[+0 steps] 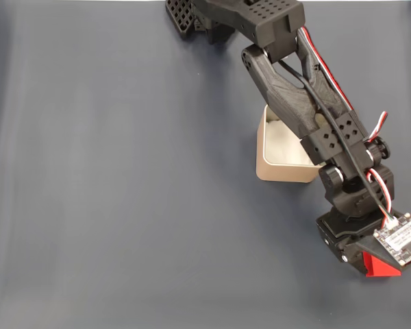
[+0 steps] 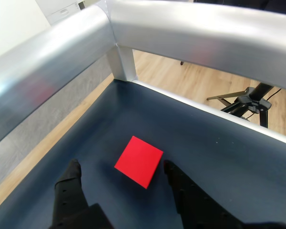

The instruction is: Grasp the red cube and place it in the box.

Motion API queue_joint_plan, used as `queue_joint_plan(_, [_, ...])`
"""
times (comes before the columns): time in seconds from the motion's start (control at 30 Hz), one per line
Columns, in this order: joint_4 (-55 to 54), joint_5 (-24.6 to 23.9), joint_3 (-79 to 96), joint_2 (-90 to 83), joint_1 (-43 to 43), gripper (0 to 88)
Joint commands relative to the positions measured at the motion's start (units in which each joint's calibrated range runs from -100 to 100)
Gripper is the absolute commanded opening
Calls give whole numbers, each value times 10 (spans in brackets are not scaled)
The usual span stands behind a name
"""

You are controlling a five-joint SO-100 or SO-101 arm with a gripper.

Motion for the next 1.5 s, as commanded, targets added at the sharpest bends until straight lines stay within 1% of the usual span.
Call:
queue_joint_plan(0.0, [-8,0,-37,-4,3,419])
queue_joint_plan(0.23, [-10,-3,-39,-3,3,379])
queue_joint_plan(0.53, [-10,-5,-38,-5,2,293])
queue_joint_plan(1.0, [-7,-6,-33,-10,4,234])
queue_joint_plan(1.47, [0,-4,-31,-11,6,205])
